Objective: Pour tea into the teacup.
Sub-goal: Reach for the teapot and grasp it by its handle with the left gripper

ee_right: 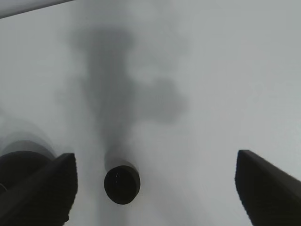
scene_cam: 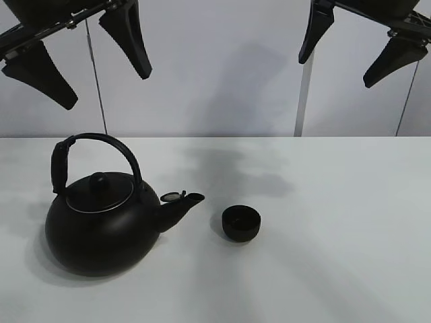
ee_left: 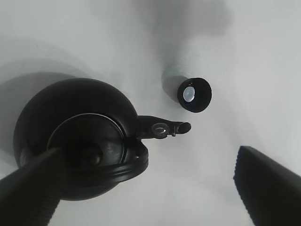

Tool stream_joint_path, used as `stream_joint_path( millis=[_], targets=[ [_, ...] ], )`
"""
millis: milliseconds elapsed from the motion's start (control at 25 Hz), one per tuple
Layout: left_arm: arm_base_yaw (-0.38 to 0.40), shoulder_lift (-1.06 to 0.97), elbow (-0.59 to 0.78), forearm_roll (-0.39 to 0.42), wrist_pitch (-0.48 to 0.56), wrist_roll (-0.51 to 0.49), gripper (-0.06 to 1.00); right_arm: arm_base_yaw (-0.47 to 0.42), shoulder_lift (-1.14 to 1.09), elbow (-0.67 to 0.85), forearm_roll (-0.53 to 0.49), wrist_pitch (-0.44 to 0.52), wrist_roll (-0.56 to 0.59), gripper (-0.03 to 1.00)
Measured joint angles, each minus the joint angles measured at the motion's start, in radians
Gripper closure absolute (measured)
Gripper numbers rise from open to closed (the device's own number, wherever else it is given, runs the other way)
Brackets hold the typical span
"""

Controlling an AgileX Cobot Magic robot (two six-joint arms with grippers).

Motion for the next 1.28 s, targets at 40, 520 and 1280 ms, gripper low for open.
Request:
stream_joint_path(
  millis=[40, 520, 1280],
  targets=[
    [0.0, 0.0, 0.0, 0.0, -0.001, 0.0, 0.25, 0.0, 0.0, 0.0, 0.0, 0.0, 0.0, 0.34],
    [0.0, -0.01, 0.0, 0.105, -0.004, 0.097, 0.25, 0.0, 0.0, 0.0, 0.0, -0.001, 0.0, 0.34],
    [-0.046, -0.495, 0.897, 0.392, -1.308, 0.133, 0.25, 0.0, 0.0, 0.0, 0.0, -0.162, 0.0, 0.34]
  ],
)
